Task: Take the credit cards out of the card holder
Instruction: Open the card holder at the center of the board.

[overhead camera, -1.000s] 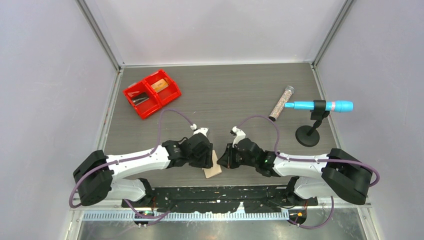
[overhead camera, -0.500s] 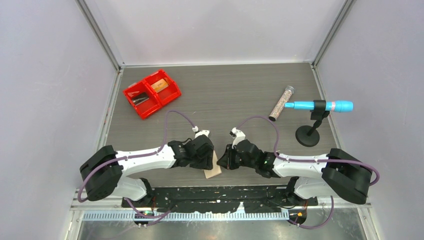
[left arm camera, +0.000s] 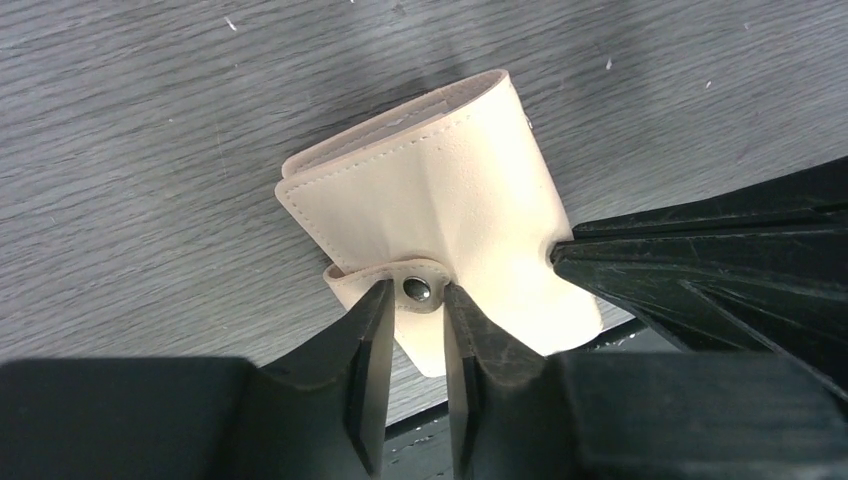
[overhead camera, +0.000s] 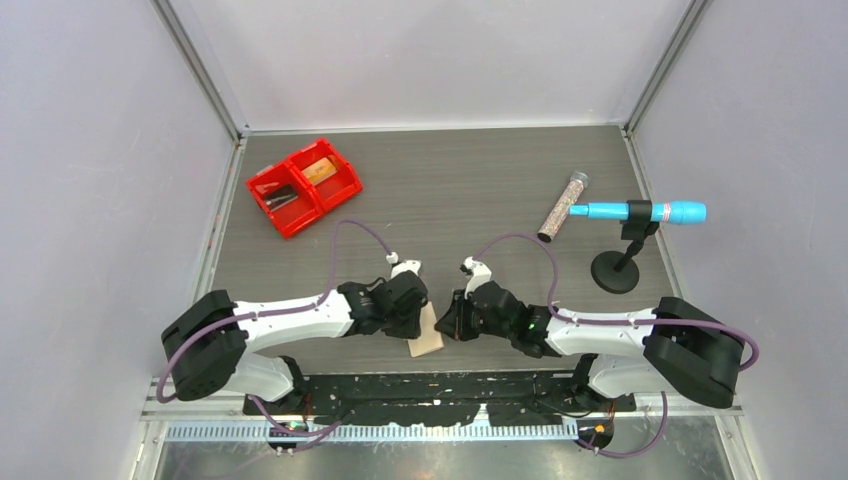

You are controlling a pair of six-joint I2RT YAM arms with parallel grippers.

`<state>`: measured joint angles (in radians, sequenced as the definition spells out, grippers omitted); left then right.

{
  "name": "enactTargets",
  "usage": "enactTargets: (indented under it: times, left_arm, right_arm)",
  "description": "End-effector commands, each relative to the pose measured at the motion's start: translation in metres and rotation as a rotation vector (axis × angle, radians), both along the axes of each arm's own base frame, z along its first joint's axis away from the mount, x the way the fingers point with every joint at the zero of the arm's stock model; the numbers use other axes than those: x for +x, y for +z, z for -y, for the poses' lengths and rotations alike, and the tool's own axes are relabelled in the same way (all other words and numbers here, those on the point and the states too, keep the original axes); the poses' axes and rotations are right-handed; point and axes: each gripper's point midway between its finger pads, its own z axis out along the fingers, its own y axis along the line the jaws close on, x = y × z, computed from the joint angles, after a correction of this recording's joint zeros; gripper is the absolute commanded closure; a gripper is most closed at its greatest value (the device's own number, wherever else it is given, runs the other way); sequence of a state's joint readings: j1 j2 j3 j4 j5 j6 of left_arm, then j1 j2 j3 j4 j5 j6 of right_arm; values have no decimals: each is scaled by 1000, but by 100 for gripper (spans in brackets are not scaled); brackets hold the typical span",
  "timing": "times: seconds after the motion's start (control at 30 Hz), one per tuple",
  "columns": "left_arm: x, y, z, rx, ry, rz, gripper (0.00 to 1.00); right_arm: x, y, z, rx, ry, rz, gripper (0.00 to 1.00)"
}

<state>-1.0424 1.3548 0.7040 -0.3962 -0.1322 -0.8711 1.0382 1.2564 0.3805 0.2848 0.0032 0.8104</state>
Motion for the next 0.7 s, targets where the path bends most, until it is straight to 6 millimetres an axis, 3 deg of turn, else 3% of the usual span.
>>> enactTargets:
  times: [0.0,0.33,0.53,0.6,0.67]
  left_arm:
    - [12,8,-8,35,12,74,79]
    - [12,14,-12,30,6,89,100]
    - [10,22,-9,-8,0,91,100]
    - [10,24,-8,-29,5,92,100]
    - [10,28,-5,-76,9,98,100]
  right_arm:
    - [4,2,3,2,-16,45,95]
    - [9,-8,19,-67,-43,77,95]
    - [20,-9,31,-111,-64,108,95]
    - [24,-8,36,-129,-76,114,90]
    - [27,-5,40,-158,-86,125,77]
